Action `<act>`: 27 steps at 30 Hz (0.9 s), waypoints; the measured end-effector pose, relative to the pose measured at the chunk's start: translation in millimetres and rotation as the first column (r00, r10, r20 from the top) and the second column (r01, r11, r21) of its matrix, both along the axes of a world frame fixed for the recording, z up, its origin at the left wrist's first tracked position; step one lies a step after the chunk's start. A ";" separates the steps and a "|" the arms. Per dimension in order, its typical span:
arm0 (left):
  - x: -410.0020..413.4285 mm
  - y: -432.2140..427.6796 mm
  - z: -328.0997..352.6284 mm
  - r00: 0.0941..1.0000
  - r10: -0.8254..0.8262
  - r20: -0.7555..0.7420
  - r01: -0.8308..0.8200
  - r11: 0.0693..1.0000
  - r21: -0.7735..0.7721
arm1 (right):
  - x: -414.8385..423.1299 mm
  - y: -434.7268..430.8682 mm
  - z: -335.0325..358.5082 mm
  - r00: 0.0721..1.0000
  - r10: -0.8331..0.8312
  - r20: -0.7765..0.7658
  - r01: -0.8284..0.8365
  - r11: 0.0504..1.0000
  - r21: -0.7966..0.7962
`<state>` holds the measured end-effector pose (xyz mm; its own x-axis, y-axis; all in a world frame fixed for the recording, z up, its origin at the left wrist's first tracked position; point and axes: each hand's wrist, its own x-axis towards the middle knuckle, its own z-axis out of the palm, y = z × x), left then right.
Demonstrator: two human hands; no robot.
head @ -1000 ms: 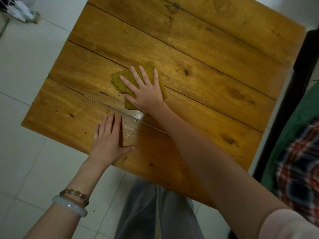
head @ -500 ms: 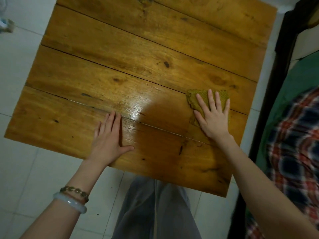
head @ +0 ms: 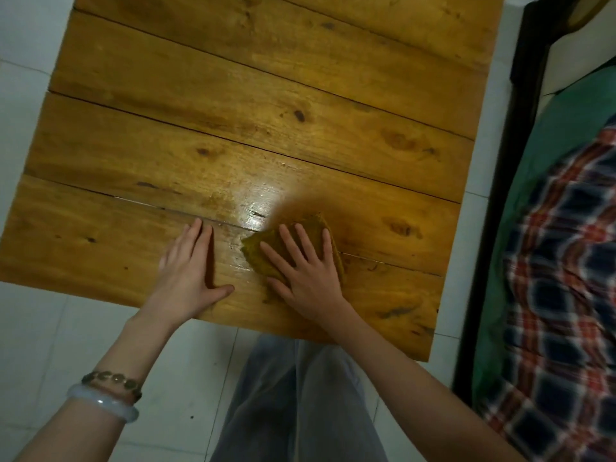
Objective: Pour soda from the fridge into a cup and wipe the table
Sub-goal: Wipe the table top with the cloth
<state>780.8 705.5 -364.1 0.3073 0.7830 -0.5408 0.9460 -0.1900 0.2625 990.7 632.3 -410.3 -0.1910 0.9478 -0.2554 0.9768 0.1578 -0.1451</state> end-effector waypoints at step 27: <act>-4.1 -3.0 -7.4 0.997 0.081 0.003 -0.081 0.994 0.077 | -9.2 201.2 -1.2 0.997 0.026 0.069 -0.027 1.000 0.014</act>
